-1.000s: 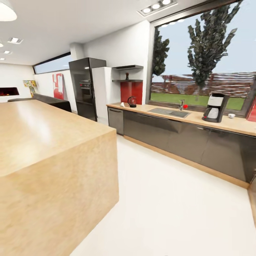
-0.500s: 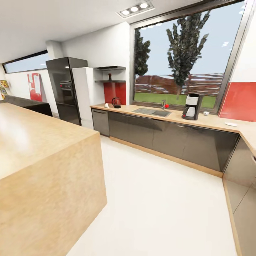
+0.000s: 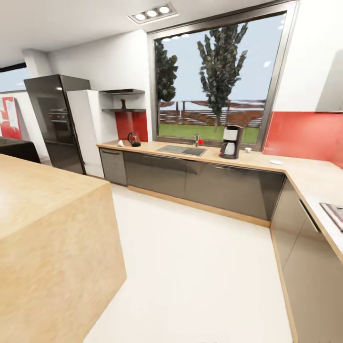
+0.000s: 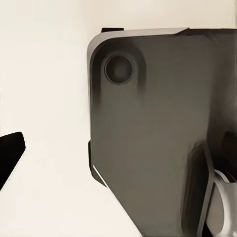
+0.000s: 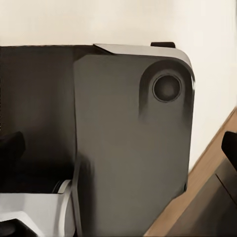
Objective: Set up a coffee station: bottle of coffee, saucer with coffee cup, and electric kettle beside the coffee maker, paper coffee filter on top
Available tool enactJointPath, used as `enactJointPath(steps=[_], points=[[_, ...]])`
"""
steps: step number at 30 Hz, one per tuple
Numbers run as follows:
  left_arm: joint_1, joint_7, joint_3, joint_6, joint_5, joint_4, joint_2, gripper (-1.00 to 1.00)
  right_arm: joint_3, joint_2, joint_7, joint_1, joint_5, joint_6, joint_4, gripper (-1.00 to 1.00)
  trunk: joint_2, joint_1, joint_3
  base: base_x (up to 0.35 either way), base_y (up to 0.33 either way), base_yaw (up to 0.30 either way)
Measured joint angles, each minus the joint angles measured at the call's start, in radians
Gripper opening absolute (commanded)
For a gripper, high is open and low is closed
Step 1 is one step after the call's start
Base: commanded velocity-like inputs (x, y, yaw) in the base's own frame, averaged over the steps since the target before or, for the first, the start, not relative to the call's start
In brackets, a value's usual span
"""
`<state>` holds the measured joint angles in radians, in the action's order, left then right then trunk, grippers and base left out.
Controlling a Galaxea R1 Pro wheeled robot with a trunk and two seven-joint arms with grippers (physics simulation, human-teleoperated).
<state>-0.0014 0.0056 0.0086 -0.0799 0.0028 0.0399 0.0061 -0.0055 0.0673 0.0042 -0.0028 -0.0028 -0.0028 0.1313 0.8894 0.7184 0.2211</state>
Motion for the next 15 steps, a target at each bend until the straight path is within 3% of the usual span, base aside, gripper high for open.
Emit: enactJointPath(steps=[15], points=[[0.0, 0.0, 0.0, 0.0, 0.0, 0.0, 0.0, 1.0, 0.0, 0.0, 0.0, 0.0, 0.0, 0.0, 0.0, 1.0, -0.105, -0.058, -0.047, 0.0, 0.0, -0.293]])
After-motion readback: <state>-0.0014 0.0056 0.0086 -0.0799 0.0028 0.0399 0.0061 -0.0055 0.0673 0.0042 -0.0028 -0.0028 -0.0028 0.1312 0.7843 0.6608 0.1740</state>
